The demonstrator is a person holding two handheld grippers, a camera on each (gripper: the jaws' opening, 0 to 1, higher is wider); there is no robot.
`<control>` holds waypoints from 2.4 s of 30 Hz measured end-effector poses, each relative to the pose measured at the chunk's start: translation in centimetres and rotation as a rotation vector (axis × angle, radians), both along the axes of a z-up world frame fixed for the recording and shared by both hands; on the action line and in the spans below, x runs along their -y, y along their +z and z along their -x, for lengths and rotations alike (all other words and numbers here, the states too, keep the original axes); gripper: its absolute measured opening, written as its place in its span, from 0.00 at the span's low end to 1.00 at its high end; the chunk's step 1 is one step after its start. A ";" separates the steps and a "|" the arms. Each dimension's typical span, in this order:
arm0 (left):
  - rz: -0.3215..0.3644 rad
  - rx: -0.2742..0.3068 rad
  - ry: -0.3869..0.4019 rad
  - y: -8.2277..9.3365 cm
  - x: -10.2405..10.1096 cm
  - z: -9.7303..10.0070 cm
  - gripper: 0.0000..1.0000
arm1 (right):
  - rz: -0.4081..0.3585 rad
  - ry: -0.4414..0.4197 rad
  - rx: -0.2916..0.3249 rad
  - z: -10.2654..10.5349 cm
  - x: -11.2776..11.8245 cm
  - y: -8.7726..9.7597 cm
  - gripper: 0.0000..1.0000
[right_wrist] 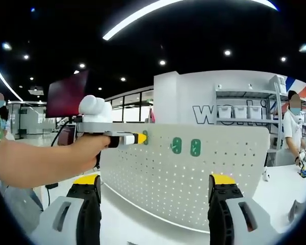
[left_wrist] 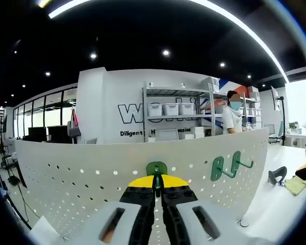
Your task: Insert the hook assembly into the mounting plate slot until the hook locks in place.
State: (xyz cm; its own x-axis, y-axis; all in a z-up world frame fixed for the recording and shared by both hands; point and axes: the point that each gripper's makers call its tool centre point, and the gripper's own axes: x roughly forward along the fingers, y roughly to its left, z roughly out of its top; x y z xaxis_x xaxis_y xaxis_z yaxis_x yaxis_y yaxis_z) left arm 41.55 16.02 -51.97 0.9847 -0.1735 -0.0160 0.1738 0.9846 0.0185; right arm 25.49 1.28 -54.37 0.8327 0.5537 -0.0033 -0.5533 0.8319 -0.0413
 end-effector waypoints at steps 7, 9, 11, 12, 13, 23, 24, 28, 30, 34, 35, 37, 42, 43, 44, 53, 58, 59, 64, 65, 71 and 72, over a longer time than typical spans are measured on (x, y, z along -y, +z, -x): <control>-0.015 0.000 0.009 0.0 -0.2 0.0 0.03 | -0.003 0.002 0.001 0.0 0.1 0.0 0.88; -0.012 -0.001 0.009 -0.1 -0.2 0.0 0.03 | -0.003 0.004 0.000 0.0 0.0 0.0 0.88; -0.016 -0.001 0.011 0.0 -0.2 0.0 0.03 | -0.002 0.006 0.000 -0.1 0.0 -0.1 0.88; -0.016 -0.001 0.009 0.0 -0.2 0.0 0.03 | -0.002 0.006 0.000 -0.1 0.0 -0.1 0.88; -0.018 -0.001 0.009 0.0 -0.2 0.0 0.03 | -0.003 0.006 0.001 -0.1 0.0 -0.1 0.88; -0.023 -0.001 0.008 -0.1 -0.1 -0.2 0.03 | -0.006 0.006 0.000 -0.1 0.0 -0.1 0.87; -0.022 0.000 0.009 -0.1 -0.1 -0.2 0.03 | -0.006 0.006 -0.001 -0.1 0.0 -0.1 0.87; -0.023 0.000 0.010 -0.2 -0.1 -0.3 0.03 | -0.005 0.006 -0.002 -0.1 0.0 -0.1 0.87; -0.021 0.000 0.010 -0.2 0.0 -0.1 0.03 | -0.007 0.005 -0.001 -0.1 0.0 -0.1 0.87; -0.032 0.001 0.010 -0.3 0.0 -0.1 0.03 | -0.009 0.005 0.000 -0.1 0.0 -0.1 0.87; -0.031 0.001 0.011 -0.3 0.0 -0.1 0.03 | -0.010 0.005 0.000 -0.1 0.0 -0.1 0.87; -0.032 -0.006 0.012 -0.5 -0.1 -0.2 0.03 | -0.010 0.005 0.000 -0.1 0.0 -0.1 0.87; -0.031 -0.005 0.013 -0.6 -0.1 -0.2 0.03 | -0.011 0.003 0.000 -0.1 0.2 -0.1 0.87; -0.030 -0.007 0.012 -0.6 -0.1 -0.2 0.03 | -0.011 0.003 -0.001 -0.1 0.2 -0.1 0.87; -0.031 -0.007 0.013 -0.6 -0.1 -0.3 0.03 | -0.011 0.003 -0.001 -0.1 0.2 -0.2 0.87; -0.035 -0.007 0.016 -0.6 0.0 -0.3 0.03 | -0.012 0.007 -0.004 -0.3 0.1 -0.3 0.86; -0.032 -0.025 0.023 -0.9 0.0 -0.4 0.03 | -0.008 0.013 -0.006 -0.2 0.1 -0.5 0.86; -0.032 -0.027 0.025 -0.9 0.0 -0.4 0.03 | -0.005 0.013 -0.005 -0.2 0.0 -0.5 0.86; -0.041 -0.038 0.030 -0.8 0.0 -0.4 0.03 | -0.007 0.012 -0.007 -0.2 0.1 -0.6 0.86; -0.042 -0.041 0.033 -0.8 0.0 -0.5 0.03 | -0.007 0.011 -0.007 -0.2 0.1 -0.6 0.86; -0.071 -0.054 0.047 -0.8 0.0 -0.4 0.03 | -0.007 0.012 -0.007 -0.1 0.2 -0.6 0.86; -0.070 -0.054 0.050 -0.8 0.0 -0.3 0.03 | -0.007 0.011 -0.008 -0.1 0.2 -0.6 0.86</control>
